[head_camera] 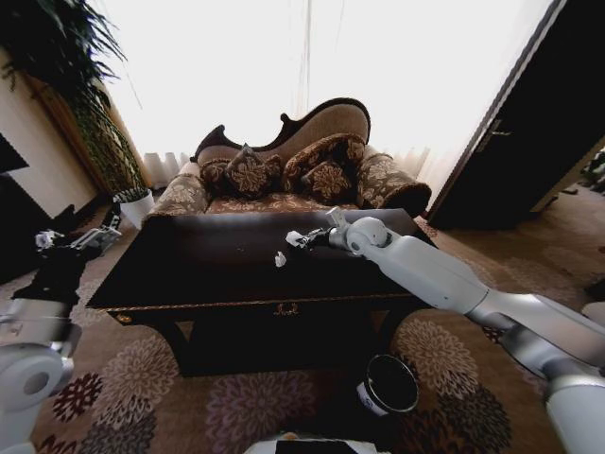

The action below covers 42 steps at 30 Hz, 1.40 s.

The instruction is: Move to the front of the table and place the trash on the table into the trash bin.

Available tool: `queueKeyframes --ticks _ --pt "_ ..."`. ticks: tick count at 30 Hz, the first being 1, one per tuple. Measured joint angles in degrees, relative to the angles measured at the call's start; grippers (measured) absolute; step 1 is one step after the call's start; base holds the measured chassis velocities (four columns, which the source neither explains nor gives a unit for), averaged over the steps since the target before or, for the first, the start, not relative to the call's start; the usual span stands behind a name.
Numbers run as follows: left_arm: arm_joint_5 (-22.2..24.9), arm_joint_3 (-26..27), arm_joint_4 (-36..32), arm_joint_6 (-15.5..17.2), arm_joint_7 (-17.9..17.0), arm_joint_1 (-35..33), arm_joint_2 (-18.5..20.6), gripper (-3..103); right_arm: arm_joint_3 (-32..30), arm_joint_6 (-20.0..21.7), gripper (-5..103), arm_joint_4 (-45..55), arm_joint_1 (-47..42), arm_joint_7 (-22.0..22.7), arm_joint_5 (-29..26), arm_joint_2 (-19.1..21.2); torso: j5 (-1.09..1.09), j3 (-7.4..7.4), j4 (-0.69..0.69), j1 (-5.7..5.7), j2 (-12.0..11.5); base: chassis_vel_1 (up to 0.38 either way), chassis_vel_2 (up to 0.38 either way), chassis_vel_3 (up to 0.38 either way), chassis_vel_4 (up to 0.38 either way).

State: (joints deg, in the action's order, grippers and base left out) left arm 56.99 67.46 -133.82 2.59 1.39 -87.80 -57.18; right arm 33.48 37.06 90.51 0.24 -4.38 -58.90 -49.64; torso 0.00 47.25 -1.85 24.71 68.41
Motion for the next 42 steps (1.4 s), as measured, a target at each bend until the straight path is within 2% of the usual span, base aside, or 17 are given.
queueKeyframes --ticks 7,11,16,19,20,21,23,25,27,29,30,32,34,35,38,39,42 --pt "0.0 -1.1 -0.3 0.1 0.0 0.6 -0.1 100 -2.8 -0.1 1 5.5 -1.3 1.2 -1.7 4.1 0.0 0.0 0.0 0.0 0.0 0.0 0.0 0.0 0.0" --pt "0.2 -1.0 -0.6 0.1 -0.1 0.7 -0.2 100 -7.6 -0.5 1 9.5 -4.3 1.5 -2.4 7.0 0.01 0.0 -0.01 0.0 0.0 0.0 0.0 0.0 0.0" --pt "0.3 -1.3 -1.0 0.1 -0.1 1.1 -0.6 100 -15.8 -0.8 1 15.1 -9.8 2.1 -4.2 13.3 -0.01 0.0 0.02 0.0 0.0 0.0 0.0 0.0 0.0" --pt "0.3 -2.2 -1.1 0.1 -0.1 1.6 -0.8 100 -24.4 -2.5 1 18.6 -17.1 2.0 -4.4 18.7 0.0 -0.01 0.0 0.0 0.0 0.0 0.0 0.0 0.0" --pt "0.2 -2.7 -1.1 0.1 -0.1 1.9 -0.9 100 -29.9 -4.2 1 21.5 -23.6 2.0 -4.3 22.1 0.03 0.0 -0.03 0.0 0.0 0.0 0.0 0.0 0.0" --pt "0.2 -2.7 -1.1 0.1 -0.1 1.9 -0.9 100 -29.9 -4.2 1 21.5 -23.6 2.0 -4.3 22.1 0.03 0.0 -0.03 0.0 0.0 0.0 0.0 0.0 0.0" --pt "0.2 -3.3 -1.1 0.1 -0.1 2.4 -0.9 100 -37.6 -5.6 1 25.2 -31.4 2.1 -3.7 24.8 0.06 0.0 -0.04 0.0 0.0 0.0 0.0 0.0 0.0" --pt "0.2 -3.1 -1.3 0.2 0.0 2.3 -1.0 100 -47.4 -7.2 1 30.0 -41.6 2.7 -3.2 26.8 -0.03 -0.02 -0.09 -0.01 0.0 0.0 0.0 0.0 0.0" --pt "0.2 -1.6 -1.9 0.1 0.0 1.2 -1.6 100 -49.1 -8.2 1 31.5 -45.1 2.8 -3.2 26.6 0.0 -0.01 -0.06 -0.01 0.0 0.0 0.0 0.0 0.0" --pt "0.2 0.4 -3.1 -0.2 0.0 0.0 -2.5 100 -54.1 -9.7 1 34.4 -50.4 3.0 -3.5 25.7 0.02 -0.01 0.12 -0.01 0.0 0.0 0.0 0.0 0.0" --pt "0.2 0.3 -3.3 -0.1 0.0 0.0 -2.6 100 -58.5 -10.2 1 36.1 -54.2 3.0 -3.6 25.1 0.0 -0.01 0.09 -0.01 0.0 0.0 0.0 0.0 0.0" --pt "0.2 0.1 -3.4 -0.1 0.0 0.1 -2.7 100 -61.7 -10.4 1 37.1 -56.8 3.0 -3.6 24.7 -0.01 -0.01 0.08 -0.01 0.0 0.0 0.0 0.0 0.0" --pt "-0.2 -1.2 -3.2 0.0 0.1 0.5 -2.7 100 -76.4 -11.6 1 40.7 -70.9 2.4 -3.3 21.9 0.0 -0.01 0.0 -0.01 0.0 0.0 0.0 0.0 0.0" --pt "-0.2 -1.2 -3.2 0.0 0.1 0.5 -2.7 100 -76.4 -11.6 1 40.7 -70.9 2.4 -3.3 21.9 0.0 -0.01 0.0 -0.01 0.0 0.0 0.0 0.0 0.0" --pt "-0.7 -2.5 -2.5 0.0 0.1 1.0 -2.8 100 -88.3 -13.4 1 43.3 -82.9 0.9 -1.7 17.5 0.0 -0.01 -0.04 -0.01 0.0 0.0 0.0 0.0 0.0" --pt "-0.9 -3.4 -2.3 0.0 0.1 1.3 -2.8 100 -94.0 -14.4 1 45.1 -88.5 0.5 -1.1 14.2 0.02 -0.01 -0.02 -0.01 0.0 0.0 0.0 0.0 0.0" --pt "-1.3 -4.4 -2.2 0.0 0.1 1.7 -2.9 100 -99.4 -15.7 1 47.1 -93.4 0.5 -0.3 9.8 0.01 -0.01 -0.02 -0.02 0.0 0.0 0.0 0.0 0.0"
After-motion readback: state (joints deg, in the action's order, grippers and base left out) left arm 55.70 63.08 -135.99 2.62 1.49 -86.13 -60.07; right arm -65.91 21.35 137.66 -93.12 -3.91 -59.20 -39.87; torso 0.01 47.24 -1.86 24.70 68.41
